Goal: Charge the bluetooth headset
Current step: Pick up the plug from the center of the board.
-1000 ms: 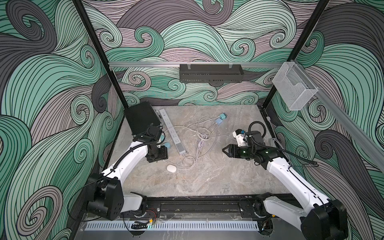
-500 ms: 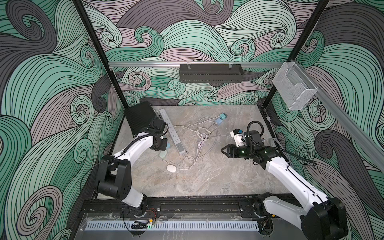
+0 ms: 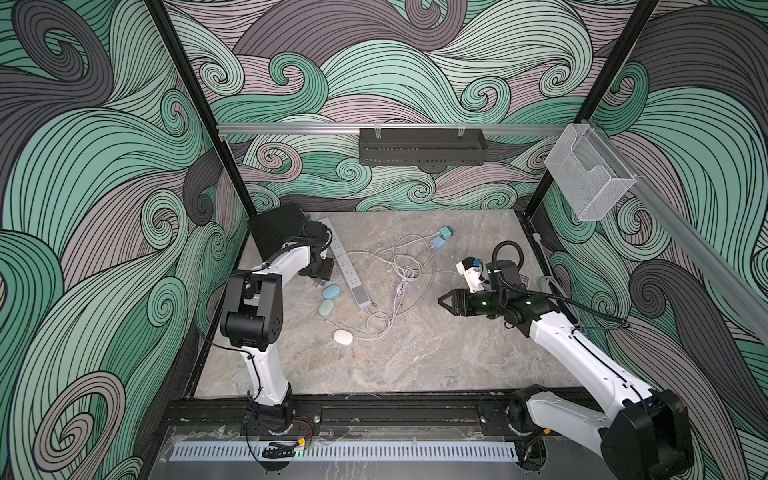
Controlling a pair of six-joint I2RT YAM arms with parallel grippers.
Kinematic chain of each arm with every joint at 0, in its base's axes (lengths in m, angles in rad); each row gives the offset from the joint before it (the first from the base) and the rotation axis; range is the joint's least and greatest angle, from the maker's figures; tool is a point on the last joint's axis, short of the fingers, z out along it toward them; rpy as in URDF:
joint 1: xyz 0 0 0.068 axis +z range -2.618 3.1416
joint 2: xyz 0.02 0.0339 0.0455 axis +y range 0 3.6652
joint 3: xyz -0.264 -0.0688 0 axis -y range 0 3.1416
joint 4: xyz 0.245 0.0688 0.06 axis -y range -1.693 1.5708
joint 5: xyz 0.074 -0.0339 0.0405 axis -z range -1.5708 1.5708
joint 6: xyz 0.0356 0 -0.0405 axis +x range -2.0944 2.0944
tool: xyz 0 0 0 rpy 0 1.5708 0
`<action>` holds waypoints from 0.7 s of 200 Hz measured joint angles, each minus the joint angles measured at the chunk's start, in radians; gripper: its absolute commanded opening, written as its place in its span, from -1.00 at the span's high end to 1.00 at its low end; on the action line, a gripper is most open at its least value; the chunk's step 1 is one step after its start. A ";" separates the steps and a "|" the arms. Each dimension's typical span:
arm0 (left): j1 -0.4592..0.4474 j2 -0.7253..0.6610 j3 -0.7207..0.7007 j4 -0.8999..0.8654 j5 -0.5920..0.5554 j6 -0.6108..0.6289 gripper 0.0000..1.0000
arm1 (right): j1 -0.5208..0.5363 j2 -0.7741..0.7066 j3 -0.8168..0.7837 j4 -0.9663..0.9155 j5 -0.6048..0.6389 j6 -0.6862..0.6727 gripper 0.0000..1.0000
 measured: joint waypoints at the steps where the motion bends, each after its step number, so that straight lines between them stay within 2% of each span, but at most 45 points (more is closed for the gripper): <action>1: 0.000 0.002 0.001 0.001 0.000 0.001 -0.21 | 0.000 0.000 0.000 0.000 0.000 0.000 -0.20; 76: 0.000 0.100 0.029 0.021 0.001 0.041 -0.17 | 0.000 0.043 0.035 0.014 -0.006 -0.006 -0.17; 96: 0.000 0.116 0.038 0.029 0.002 0.052 -0.06 | 0.000 0.044 0.035 0.014 -0.006 -0.006 -0.14; 106: 0.000 0.120 0.042 0.028 0.004 0.057 0.11 | 0.001 0.044 0.035 0.014 -0.006 -0.006 -0.14; 123: 0.000 0.123 0.050 0.027 0.015 0.066 0.29 | 0.001 0.045 0.036 0.013 -0.009 -0.001 -0.13; 140: 0.000 0.119 0.051 0.027 0.043 0.066 0.35 | 0.001 0.053 0.055 0.003 -0.021 0.019 -0.13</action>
